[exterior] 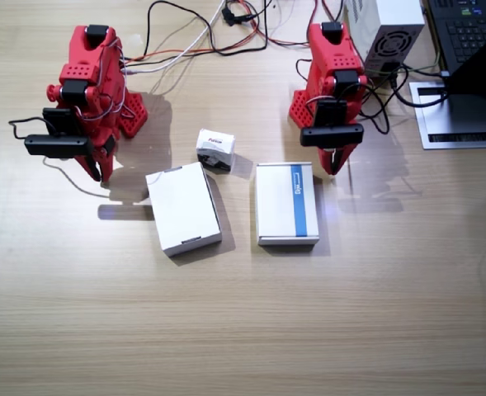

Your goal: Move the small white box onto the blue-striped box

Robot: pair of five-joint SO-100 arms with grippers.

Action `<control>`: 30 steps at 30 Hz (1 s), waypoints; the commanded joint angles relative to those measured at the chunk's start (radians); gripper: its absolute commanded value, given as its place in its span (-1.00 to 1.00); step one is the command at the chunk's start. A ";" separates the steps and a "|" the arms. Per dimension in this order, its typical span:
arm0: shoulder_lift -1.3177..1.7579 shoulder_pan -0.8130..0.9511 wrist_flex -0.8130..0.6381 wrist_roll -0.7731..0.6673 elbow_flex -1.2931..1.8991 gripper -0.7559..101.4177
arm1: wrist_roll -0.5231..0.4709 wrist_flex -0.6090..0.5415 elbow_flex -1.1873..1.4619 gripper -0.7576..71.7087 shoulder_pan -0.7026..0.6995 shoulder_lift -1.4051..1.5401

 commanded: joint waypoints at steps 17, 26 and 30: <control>0.034 -0.012 0.023 0.002 -0.020 -0.99 | 0.067 -0.066 -0.014 -0.21 -0.528 0.026; 0.034 -0.012 0.023 0.002 -0.020 -0.99 | 0.054 0.109 -0.583 0.12 -0.660 0.028; 0.034 -0.012 0.023 0.002 -0.020 -0.99 | 0.121 0.101 -0.658 -0.63 -0.910 0.029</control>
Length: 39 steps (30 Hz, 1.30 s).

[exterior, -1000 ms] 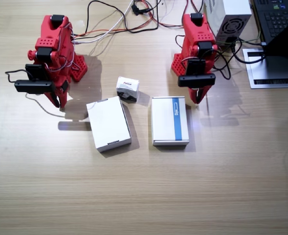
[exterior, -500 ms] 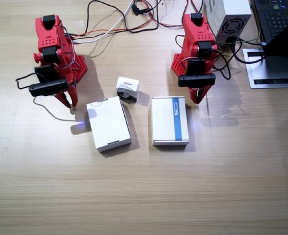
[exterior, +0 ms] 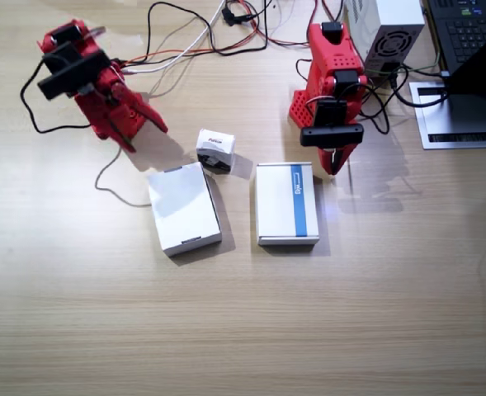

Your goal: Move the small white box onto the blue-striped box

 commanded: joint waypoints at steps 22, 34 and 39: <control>0.034 -0.012 0.023 0.002 -0.020 -0.99 | -0.500 -0.617 0.529 0.30 -0.397 0.066; 0.034 -0.012 0.023 0.002 -0.020 -0.99 | -0.598 -0.713 0.575 0.28 -0.388 0.000; 0.034 -0.012 0.023 0.002 -0.020 -0.99 | -0.492 -0.824 0.334 0.31 -0.428 -0.255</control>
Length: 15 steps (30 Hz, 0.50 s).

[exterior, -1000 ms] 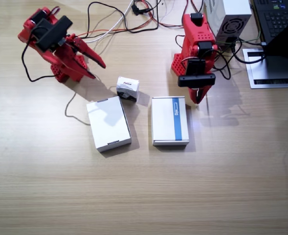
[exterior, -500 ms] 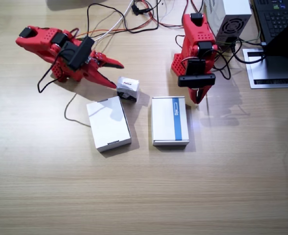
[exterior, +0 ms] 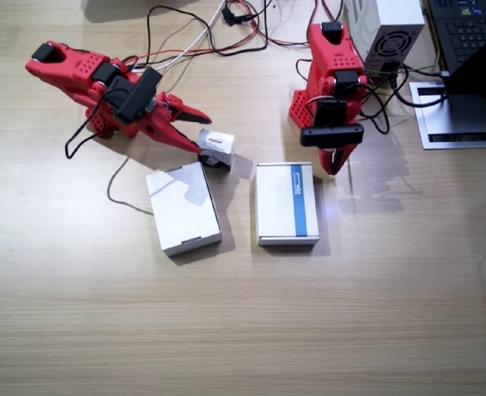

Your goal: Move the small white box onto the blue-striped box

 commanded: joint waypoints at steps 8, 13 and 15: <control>0.034 -0.012 0.023 0.002 -0.020 -0.99 | 0.181 -0.112 -0.135 0.31 -0.089 -0.446; 0.034 -0.012 0.023 0.002 -0.020 -0.99 | 0.316 0.160 -0.333 0.36 -0.153 -0.614; 0.034 -0.012 0.023 0.002 -0.020 -0.99 | 0.304 0.130 -0.310 0.36 -0.150 -0.629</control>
